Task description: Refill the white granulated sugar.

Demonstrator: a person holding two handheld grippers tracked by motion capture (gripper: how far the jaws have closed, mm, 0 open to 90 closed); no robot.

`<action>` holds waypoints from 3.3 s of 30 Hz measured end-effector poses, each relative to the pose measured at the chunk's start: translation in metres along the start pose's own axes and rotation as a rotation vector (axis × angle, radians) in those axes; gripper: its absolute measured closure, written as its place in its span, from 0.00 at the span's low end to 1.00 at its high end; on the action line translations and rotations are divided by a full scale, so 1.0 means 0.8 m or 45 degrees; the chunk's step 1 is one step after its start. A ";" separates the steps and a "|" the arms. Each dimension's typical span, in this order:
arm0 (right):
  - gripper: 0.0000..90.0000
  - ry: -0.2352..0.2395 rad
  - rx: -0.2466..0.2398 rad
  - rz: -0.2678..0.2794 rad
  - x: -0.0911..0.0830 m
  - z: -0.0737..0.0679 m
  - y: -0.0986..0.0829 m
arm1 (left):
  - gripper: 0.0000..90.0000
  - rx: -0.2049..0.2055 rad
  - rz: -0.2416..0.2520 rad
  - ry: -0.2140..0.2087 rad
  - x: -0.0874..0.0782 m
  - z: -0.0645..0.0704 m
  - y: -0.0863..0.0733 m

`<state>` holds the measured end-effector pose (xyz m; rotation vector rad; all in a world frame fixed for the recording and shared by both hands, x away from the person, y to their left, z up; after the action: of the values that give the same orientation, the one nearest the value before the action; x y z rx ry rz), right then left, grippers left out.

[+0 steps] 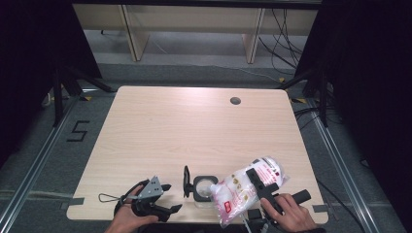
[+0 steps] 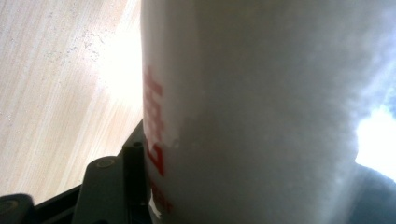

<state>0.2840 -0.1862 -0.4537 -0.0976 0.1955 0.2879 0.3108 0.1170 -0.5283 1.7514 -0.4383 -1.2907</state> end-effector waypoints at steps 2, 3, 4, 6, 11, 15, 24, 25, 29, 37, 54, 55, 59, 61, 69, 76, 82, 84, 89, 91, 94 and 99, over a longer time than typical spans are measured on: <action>0.44 0.004 0.020 0.001 0.000 -0.001 0.000 | 0.25 -0.001 -0.001 0.001 0.000 0.000 0.000; 0.44 0.005 0.015 0.002 0.001 -0.002 0.000 | 0.25 -0.001 0.000 0.001 0.000 0.000 0.000; 0.45 0.007 0.005 0.001 0.000 -0.002 0.000 | 0.25 0.000 0.000 0.000 0.000 0.000 0.000; 0.45 0.007 0.000 0.005 0.001 -0.003 0.000 | 0.25 0.000 0.000 0.001 0.000 0.000 0.000; 0.45 -0.004 -0.033 0.021 0.001 -0.001 0.003 | 0.25 0.000 0.000 0.000 0.000 0.000 0.000; 0.45 -0.008 -0.037 0.020 0.000 0.000 0.003 | 0.25 0.000 0.001 0.000 0.000 0.000 0.000; 0.45 -0.009 -0.005 0.006 -0.002 -0.001 0.002 | 0.25 -0.012 0.013 0.000 0.000 0.001 0.001; 0.45 -0.008 -0.008 0.016 -0.002 0.000 0.003 | 0.25 -0.011 0.012 0.000 0.000 0.001 0.001; 0.45 -0.004 -0.016 0.001 -0.002 -0.002 0.002 | 0.25 -0.003 0.010 0.003 0.000 0.001 0.001; 0.45 -0.011 -0.010 -0.010 -0.002 0.000 0.000 | 0.25 -0.009 0.008 0.001 0.000 0.001 0.001; 0.45 -0.018 -0.013 -0.006 -0.004 0.001 0.000 | 0.25 -0.011 0.011 0.001 0.000 0.001 0.001; 0.45 -0.020 -0.016 -0.003 -0.003 0.002 0.000 | 0.25 0.000 0.000 0.002 -0.001 0.000 0.000; 0.45 -0.019 -0.058 0.019 -0.001 0.004 0.001 | 0.25 -0.001 0.000 0.001 0.000 0.000 0.000; 0.45 -0.019 -0.045 0.010 -0.002 0.003 0.000 | 0.25 0.000 0.001 0.001 0.000 0.000 0.000; 0.45 -0.030 -0.023 -0.008 -0.004 0.002 0.000 | 0.25 0.001 0.001 0.000 0.000 0.000 0.000; 0.46 -0.027 -0.050 -0.012 -0.005 0.002 -0.001 | 0.25 0.000 0.000 -0.001 0.000 0.000 0.000; 0.46 -0.030 -0.042 0.002 -0.004 0.003 0.000 | 0.25 -0.010 0.011 0.001 0.001 0.001 0.001; 0.46 -0.018 -0.034 0.000 -0.004 0.001 0.000 | 0.25 -0.011 0.011 0.001 0.000 0.001 0.001; 0.46 -0.025 -0.042 0.004 -0.004 0.002 0.000 | 0.25 -0.014 0.014 0.001 0.001 0.001 0.001; 0.46 -0.025 -0.047 0.006 -0.004 0.003 0.000 | 0.25 -0.004 0.011 0.003 0.000 0.001 0.001; 0.46 -0.020 -0.041 0.004 -0.004 0.002 0.000 | 0.25 -0.011 0.012 0.001 0.000 0.001 0.001; 0.46 -0.022 -0.023 0.010 -0.004 0.002 0.000 | 0.25 -0.011 0.012 0.002 0.000 0.001 0.001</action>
<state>0.2815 -0.1868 -0.4517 -0.1125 0.1758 0.2984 0.3102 0.1160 -0.5279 1.7410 -0.4386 -1.2831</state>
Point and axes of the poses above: each handheld gripper's, and its own axes: x roughly forward along the jaws, y roughly out of its top, z roughly to its right, the point moved 4 cm from there along x, roughly forward along the jaws, and after that the axes turned 12 degrees about x, right-handed, at the moved point
